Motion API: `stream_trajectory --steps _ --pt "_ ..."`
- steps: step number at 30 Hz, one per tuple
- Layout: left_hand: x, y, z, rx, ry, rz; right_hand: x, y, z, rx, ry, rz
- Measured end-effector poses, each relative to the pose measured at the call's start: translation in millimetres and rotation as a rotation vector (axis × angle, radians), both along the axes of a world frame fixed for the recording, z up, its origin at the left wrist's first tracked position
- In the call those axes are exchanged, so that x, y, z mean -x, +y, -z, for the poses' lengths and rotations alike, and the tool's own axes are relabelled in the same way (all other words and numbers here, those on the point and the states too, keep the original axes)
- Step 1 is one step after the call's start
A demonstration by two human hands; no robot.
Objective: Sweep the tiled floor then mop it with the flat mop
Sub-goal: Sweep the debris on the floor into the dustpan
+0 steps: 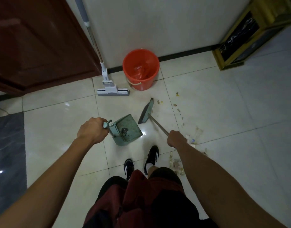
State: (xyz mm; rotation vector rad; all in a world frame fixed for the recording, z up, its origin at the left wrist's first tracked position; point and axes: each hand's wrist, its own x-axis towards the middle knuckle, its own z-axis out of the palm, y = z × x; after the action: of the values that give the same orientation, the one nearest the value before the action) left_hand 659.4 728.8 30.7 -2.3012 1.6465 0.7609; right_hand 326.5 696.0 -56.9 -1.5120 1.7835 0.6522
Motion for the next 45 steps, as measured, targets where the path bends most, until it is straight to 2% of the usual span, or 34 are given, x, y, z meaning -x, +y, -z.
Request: stream_trajectory --steps 13,23,29,39,45 --pt "11.8 43.7 11.4 0.052 0.067 0.293 12.7 162.7 -3.9 0.044 0.078 0.286" --pt "87.6 94.0 15.3 0.089 0.043 0.419 81.2 261.3 -11.4 0.063 0.132 0.401" --pt "142.1 130.9 18.7 0.129 0.020 0.499 111.7 302.7 -18.3 0.128 0.081 0.417" --pt "167.1 129.7 9.6 0.159 0.002 0.487 122.2 274.2 -22.4 0.197 0.009 0.406" --pt "157.1 70.0 8.5 0.183 -0.007 0.509 105.1 203.2 -14.2 0.220 -0.014 0.343"
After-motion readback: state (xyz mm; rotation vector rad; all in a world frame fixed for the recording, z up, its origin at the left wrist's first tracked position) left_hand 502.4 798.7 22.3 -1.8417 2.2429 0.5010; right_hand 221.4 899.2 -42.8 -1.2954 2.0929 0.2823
